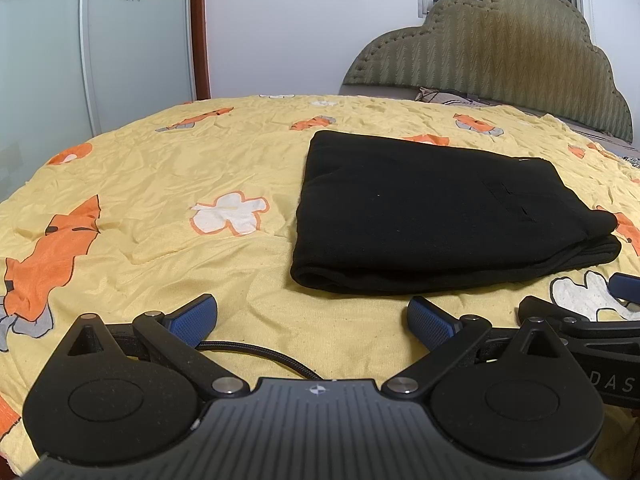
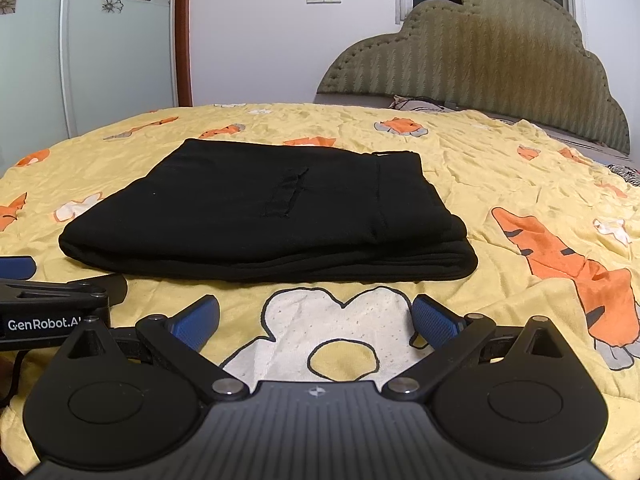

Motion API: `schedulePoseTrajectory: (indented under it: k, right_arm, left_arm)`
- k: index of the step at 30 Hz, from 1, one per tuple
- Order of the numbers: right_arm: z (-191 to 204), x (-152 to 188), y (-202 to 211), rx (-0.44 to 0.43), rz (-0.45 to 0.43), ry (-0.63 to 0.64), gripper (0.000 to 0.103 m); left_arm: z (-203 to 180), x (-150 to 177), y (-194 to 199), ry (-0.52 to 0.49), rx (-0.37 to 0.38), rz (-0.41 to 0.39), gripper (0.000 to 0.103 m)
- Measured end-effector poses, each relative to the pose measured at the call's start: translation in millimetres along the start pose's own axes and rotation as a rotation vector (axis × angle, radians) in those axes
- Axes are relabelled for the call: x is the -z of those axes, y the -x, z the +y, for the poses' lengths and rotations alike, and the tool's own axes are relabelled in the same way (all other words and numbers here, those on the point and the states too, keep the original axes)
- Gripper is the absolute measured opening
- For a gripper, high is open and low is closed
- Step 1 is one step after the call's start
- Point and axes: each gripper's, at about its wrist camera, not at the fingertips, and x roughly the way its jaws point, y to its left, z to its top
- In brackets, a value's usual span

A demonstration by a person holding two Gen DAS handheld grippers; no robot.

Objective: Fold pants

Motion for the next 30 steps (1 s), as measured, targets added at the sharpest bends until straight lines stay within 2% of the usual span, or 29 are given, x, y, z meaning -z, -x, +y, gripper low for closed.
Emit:
schedulePoseTrajectory:
  k: [30]
  right_arm:
    - [1.2,-0.4,1.1,0.001,-0.011,-0.004,0.103]
  left_arm:
    - [-0.7,0.4,0.5,-0.001,-0.001,-0.001,0.103]
